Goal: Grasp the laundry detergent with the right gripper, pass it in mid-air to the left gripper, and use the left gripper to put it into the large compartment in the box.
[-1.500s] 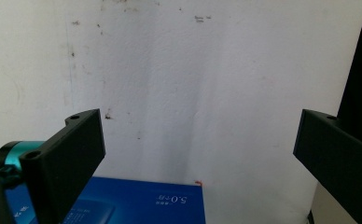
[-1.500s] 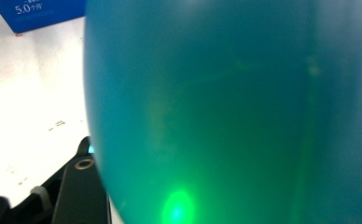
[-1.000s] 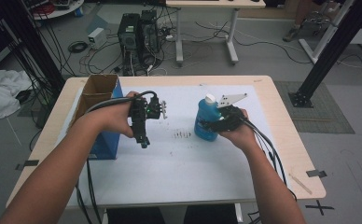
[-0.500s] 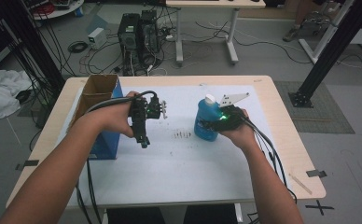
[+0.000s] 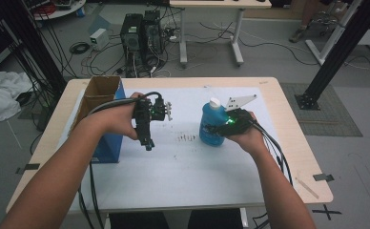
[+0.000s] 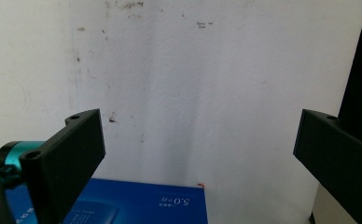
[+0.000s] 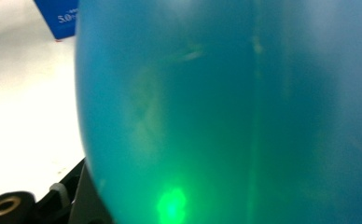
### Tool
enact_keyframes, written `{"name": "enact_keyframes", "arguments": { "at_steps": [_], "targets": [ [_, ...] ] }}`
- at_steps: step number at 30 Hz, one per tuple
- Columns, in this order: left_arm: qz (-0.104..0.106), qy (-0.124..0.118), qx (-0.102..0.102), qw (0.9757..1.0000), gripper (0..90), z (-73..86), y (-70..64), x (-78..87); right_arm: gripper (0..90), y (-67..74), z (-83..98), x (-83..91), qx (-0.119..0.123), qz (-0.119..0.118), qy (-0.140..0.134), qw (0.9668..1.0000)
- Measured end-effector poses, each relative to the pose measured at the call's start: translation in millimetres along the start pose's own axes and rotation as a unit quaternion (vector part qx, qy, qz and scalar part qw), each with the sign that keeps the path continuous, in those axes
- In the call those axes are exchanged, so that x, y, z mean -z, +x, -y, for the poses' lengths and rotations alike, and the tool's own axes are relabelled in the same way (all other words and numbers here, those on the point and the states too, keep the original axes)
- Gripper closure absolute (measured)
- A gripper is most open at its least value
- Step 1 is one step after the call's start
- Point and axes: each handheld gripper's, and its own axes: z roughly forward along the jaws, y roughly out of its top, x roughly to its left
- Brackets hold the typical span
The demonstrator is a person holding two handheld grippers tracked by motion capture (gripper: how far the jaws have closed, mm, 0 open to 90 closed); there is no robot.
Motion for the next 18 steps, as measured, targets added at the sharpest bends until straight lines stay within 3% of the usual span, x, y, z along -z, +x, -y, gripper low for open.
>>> {"name": "enact_keyframes", "arguments": {
  "at_steps": [11,18],
  "targets": [
    [-0.007,0.0,-0.01,0.9999,2.1,-1.0,-8.4,17.4,46.0,16.9,-11.7,18.6,0.021,-0.03,-0.003,0.9993],
    [-0.009,0.0,-0.016,0.9998,2.1,-5.5,-16.8,28.0,46.0,36.9,-20.7,22.6,0.047,-0.069,-0.007,0.9965]
  ]
}}
